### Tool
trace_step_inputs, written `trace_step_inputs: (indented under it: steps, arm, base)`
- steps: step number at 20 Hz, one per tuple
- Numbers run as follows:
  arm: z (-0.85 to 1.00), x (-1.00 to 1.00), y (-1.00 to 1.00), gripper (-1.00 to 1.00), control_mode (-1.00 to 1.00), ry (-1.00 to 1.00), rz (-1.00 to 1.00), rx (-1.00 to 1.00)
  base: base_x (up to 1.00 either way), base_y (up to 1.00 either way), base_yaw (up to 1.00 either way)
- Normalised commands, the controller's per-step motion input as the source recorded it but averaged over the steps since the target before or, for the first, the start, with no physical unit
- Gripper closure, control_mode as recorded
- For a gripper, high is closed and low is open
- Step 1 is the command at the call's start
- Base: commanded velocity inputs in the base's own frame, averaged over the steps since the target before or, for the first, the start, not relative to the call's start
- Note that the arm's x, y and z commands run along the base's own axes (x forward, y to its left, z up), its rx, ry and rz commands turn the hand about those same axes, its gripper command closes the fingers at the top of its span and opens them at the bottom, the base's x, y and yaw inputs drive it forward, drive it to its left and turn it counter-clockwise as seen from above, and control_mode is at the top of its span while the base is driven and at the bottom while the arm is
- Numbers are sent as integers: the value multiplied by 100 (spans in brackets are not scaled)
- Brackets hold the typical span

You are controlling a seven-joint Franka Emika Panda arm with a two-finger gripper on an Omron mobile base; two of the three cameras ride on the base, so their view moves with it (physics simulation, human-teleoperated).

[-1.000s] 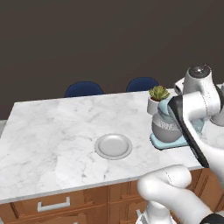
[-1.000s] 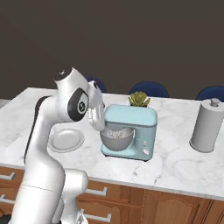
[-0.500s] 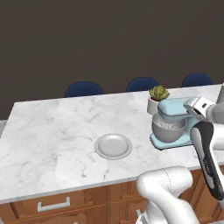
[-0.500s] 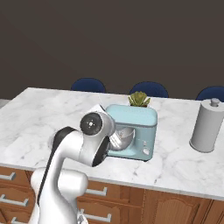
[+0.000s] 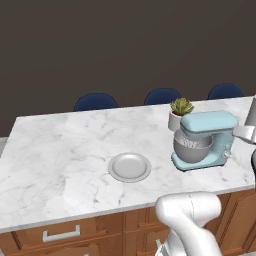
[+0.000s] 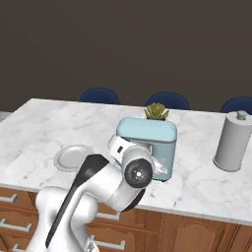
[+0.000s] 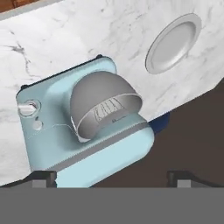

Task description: Add butter and sugar cubes to the stand mixer bowl and then turn on the stand mixer to begin making frosting.

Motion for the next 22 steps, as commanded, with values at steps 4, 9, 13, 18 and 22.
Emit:
trace_step_inputs:
  steps: [4,9,13,18,22]
  arm:
    - [-55,-35,0,-100,-100,-28,24,-45]
    - [-72,-28,1,-100,-100,-27,24,-50]
    - [-100,-1,6,-100,-100,-12,21,-50]
    - [-69,-7,16,-100,-100,-9,13,-35]
    - [-1,-62,42,-100,-100,-30,-1,1]
  base:
    - [0,0,0]
    - [0,0,0]
    - [0,0,0]
    - [0,0,0]
    - [0,0,0]
